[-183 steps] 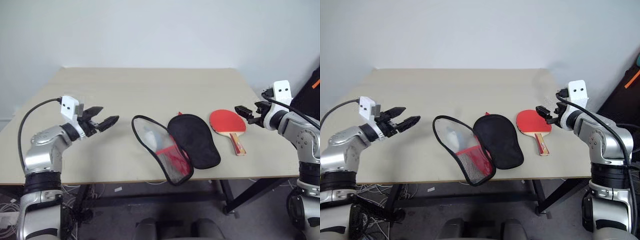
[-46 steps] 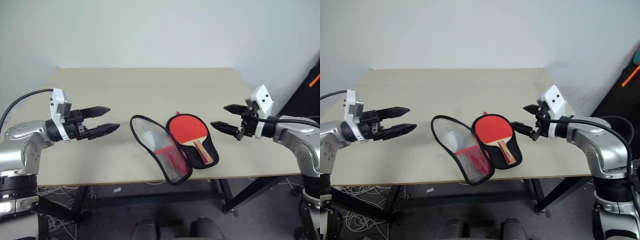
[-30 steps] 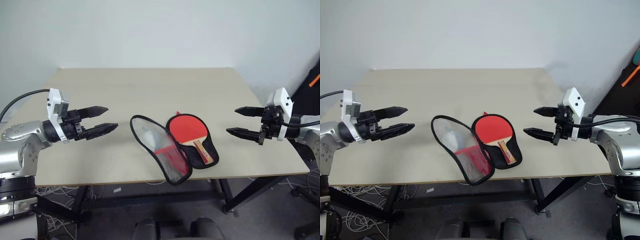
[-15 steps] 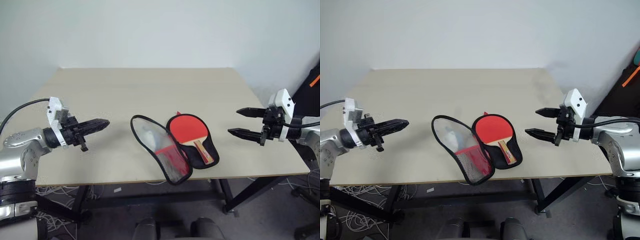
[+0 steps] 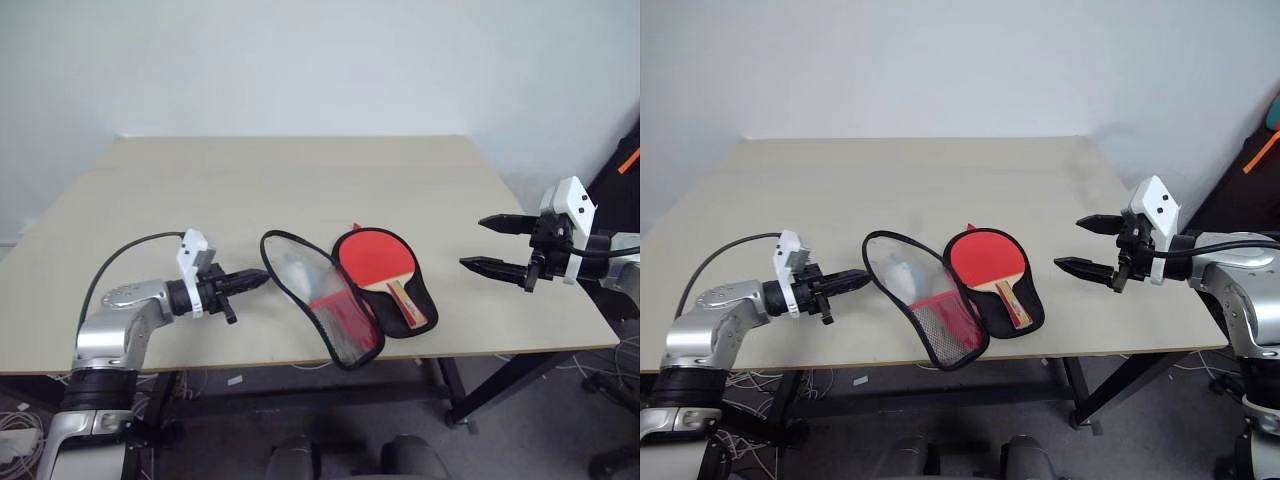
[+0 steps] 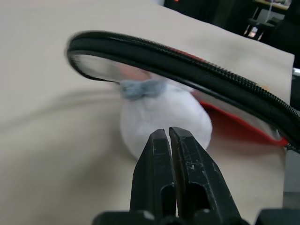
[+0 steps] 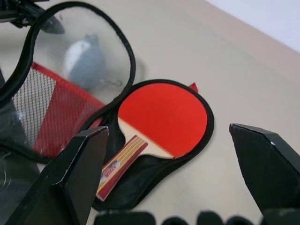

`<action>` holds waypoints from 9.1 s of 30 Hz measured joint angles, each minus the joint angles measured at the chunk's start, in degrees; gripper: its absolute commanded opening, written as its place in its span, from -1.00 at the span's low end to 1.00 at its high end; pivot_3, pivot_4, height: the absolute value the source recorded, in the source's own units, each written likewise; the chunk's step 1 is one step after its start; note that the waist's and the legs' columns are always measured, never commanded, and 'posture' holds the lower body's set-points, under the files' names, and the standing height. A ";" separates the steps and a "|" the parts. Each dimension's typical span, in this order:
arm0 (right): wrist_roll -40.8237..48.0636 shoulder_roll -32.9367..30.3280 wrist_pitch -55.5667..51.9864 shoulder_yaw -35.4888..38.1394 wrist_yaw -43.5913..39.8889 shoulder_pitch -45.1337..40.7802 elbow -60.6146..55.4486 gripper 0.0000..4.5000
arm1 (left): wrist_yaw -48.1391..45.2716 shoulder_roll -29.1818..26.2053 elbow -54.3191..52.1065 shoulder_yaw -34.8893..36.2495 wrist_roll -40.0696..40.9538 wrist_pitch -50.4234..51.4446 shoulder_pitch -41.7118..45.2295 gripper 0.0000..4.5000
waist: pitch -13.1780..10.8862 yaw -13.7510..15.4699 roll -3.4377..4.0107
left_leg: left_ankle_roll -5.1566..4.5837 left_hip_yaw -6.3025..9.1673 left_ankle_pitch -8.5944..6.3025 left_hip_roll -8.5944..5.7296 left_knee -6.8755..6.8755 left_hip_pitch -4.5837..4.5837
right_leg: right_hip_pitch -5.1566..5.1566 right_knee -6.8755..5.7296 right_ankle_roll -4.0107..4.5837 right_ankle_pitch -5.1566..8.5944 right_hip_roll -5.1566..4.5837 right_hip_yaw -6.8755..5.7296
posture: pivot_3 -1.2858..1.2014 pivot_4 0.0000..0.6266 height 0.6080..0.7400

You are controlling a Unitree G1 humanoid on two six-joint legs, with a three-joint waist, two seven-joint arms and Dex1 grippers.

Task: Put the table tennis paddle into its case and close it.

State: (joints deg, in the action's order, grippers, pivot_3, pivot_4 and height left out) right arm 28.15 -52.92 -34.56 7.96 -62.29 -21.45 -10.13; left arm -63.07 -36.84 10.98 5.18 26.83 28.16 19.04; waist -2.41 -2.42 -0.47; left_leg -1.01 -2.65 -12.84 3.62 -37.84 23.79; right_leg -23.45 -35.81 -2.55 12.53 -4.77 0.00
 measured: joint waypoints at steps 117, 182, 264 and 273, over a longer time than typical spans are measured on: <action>1.14 -4.21 2.79 -3.36 -4.88 1.73 -5.46 1.00 | 52.86 44.02 1.19 11.77 16.54 54.44 10.39 0.62 | 0.07 1.33 -0.10 | -0.10 0.17 -0.05 -0.30 -0.23 -0.20 | 0.38 0.05 -0.06 0.05 0.06 0.33 | 0.03 -1.00 1.00; 3.54 -1.56 -0.22 -5.80 -2.95 -2.56 -10.67 1.00 | 81.61 4.96 -15.36 -16.41 84.42 45.04 -2.69 -0.99 | 0.14 1.52 -0.11 | -0.10 0.02 -0.06 -0.38 -0.09 -0.16 | 0.17 0.00 -0.07 0.07 -0.03 0.51 | 0.03 -1.00 1.00; -6.34 29.55 -10.84 -19.02 24.73 -9.24 1.56 -0.99 | -1.95 2.82 24.17 -4.17 4.65 -0.12 13.94 0.82 | 0.07 1.25 -0.16 | -0.16 0.08 0.03 -0.35 -0.15 0.76 | -0.62 -0.13 0.00 -0.21 -0.03 0.32 | 0.03 -1.00 1.00; -6.34 29.92 -13.04 -20.08 25.09 -8.12 0.36 -0.99 | -2.34 10.43 29.20 -3.80 1.95 -1.05 15.15 0.82 | 0.09 1.25 -0.18 | -0.17 0.14 0.03 -0.35 -0.19 0.75 | -0.56 -0.15 0.00 -0.21 -0.01 0.30 | 0.03 -1.00 1.00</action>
State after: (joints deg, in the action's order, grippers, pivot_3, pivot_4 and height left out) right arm 21.81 -23.00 -47.60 -12.12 -37.19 -29.57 -9.77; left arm -65.41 -26.41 40.19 1.38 28.78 27.11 34.19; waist -2.32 -1.17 -0.65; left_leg -1.18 -2.50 -12.81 3.27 -38.04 24.54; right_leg -24.01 -35.96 -2.56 12.32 -4.77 0.31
